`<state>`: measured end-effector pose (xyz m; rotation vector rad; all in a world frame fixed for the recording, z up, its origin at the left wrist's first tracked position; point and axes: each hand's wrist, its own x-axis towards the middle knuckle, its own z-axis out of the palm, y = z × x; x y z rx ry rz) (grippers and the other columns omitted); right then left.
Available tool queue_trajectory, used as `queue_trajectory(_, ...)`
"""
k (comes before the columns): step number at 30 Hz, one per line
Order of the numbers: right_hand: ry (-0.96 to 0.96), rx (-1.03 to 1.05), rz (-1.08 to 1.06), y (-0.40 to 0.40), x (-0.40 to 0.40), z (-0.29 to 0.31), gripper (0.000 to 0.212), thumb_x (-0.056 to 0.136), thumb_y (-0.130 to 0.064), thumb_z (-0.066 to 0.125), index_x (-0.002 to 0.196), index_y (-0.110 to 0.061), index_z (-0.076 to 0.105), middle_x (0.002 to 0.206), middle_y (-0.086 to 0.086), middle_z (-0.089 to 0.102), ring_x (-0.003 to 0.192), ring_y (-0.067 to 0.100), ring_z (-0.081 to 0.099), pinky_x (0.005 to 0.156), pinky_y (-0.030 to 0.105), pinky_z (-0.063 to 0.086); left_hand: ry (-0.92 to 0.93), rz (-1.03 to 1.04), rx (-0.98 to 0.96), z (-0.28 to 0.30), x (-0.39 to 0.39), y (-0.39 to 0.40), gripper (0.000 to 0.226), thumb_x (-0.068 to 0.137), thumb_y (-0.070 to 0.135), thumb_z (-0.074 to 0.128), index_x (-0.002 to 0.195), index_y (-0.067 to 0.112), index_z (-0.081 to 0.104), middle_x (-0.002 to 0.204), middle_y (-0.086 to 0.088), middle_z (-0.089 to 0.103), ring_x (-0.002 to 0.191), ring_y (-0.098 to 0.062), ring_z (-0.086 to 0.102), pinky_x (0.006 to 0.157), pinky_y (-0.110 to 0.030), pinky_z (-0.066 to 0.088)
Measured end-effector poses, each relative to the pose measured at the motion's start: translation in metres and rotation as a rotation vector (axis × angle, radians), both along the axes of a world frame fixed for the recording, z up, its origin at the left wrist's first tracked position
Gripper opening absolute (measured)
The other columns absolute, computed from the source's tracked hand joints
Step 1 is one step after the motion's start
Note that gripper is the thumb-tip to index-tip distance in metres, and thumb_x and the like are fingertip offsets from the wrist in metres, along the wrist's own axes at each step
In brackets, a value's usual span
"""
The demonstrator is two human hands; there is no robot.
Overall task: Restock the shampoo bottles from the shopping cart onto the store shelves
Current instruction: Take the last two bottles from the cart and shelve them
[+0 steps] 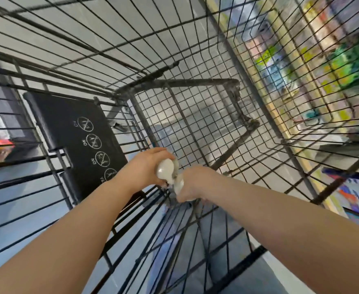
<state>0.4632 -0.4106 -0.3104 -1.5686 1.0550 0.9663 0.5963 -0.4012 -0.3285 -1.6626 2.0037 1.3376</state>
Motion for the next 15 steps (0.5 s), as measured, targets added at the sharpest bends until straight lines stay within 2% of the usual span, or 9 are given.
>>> queue_trajectory(2, 0.026, -0.065, -0.012, -0.01, -0.018, 0.009, 0.036, 0.081, -0.03, 0.059, 0.11, -0.01, 0.05, 0.072, 0.001, 0.043, 0.067, 0.022, 0.047, 0.07, 0.034, 0.046, -0.003, 0.112, -0.044, 0.004, -0.01, -0.004, 0.066, 0.059, 0.017, 0.082, 0.119, 0.013, 0.054, 0.123, -0.009, 0.057, 0.116, -0.025, 0.05, 0.095, -0.028, 0.034)
queue_trajectory(4, 0.042, -0.146, -0.006, -0.019, -0.037, 0.019, 0.035, 0.082, -0.03, 0.057, 0.111, -0.011, 0.051, 0.075, 0.001, 0.045, 0.069, 0.02, 0.049, 0.071, 0.032, 0.044, 0.004, 0.247, -0.08, 0.009, -0.025, -0.01, 0.065, 0.059, 0.016, 0.082, 0.117, 0.011, 0.054, 0.116, -0.01, 0.061, 0.109, -0.024, 0.052, 0.08, -0.021, 0.031)
queue_trajectory(5, 0.053, -0.2, 0.006, -0.023, -0.045, 0.024, 0.035, 0.082, -0.031, 0.056, 0.111, -0.012, 0.051, 0.08, 0.001, 0.047, 0.075, 0.021, 0.051, 0.071, 0.031, 0.043, 0.012, 0.302, -0.094, 0.012, -0.032, -0.013, 0.064, 0.059, 0.016, 0.082, 0.117, 0.011, 0.054, 0.114, -0.01, 0.061, 0.106, -0.024, 0.052, 0.075, -0.02, 0.03)
queue_trajectory(8, 0.115, -0.371, 0.066, -0.035, -0.068, 0.035, 0.042, 0.083, -0.029, 0.059, 0.121, -0.015, 0.047, 0.099, 0.004, 0.052, 0.101, 0.023, 0.056, 0.072, 0.03, 0.038, 0.049, 0.42, -0.132, 0.017, -0.056, -0.026, 0.06, 0.06, 0.016, 0.081, 0.113, 0.013, 0.055, 0.108, -0.009, 0.061, 0.095, -0.02, 0.051, 0.071, -0.022, 0.031)
queue_trajectory(10, 0.149, -0.456, 0.098, -0.042, -0.083, 0.04, 0.049, 0.085, -0.024, 0.059, 0.13, -0.016, 0.041, 0.118, 0.005, 0.054, 0.111, 0.024, 0.054, 0.073, 0.03, 0.036, 0.075, 0.499, -0.144, 0.018, -0.071, -0.034, 0.057, 0.06, 0.017, 0.081, 0.11, 0.014, 0.054, 0.102, -0.003, 0.058, 0.092, -0.016, 0.048, 0.069, -0.021, 0.031)
queue_trajectory(12, 0.177, -0.545, 0.111, -0.053, -0.102, 0.046, 0.05, 0.087, -0.018, 0.057, 0.134, -0.017, 0.038, 0.126, 0.005, 0.053, 0.113, 0.025, 0.054, 0.077, 0.031, 0.039, 0.12, 0.566, -0.16, 0.019, -0.09, -0.045, 0.054, 0.06, 0.017, 0.081, 0.108, 0.013, 0.054, 0.095, 0.002, 0.054, 0.092, -0.015, 0.048, 0.073, -0.021, 0.035)
queue_trajectory(15, 0.198, -0.623, 0.056, -0.069, -0.125, 0.047, 0.051, 0.088, -0.012, 0.054, 0.135, -0.02, 0.036, 0.126, 0.005, 0.053, 0.112, 0.025, 0.055, 0.078, 0.031, 0.042, 0.158, 0.631, -0.167, 0.018, -0.111, -0.06, 0.051, 0.061, 0.016, 0.081, 0.104, 0.012, 0.054, 0.093, 0.003, 0.052, 0.089, -0.015, 0.047, 0.075, -0.028, 0.038)
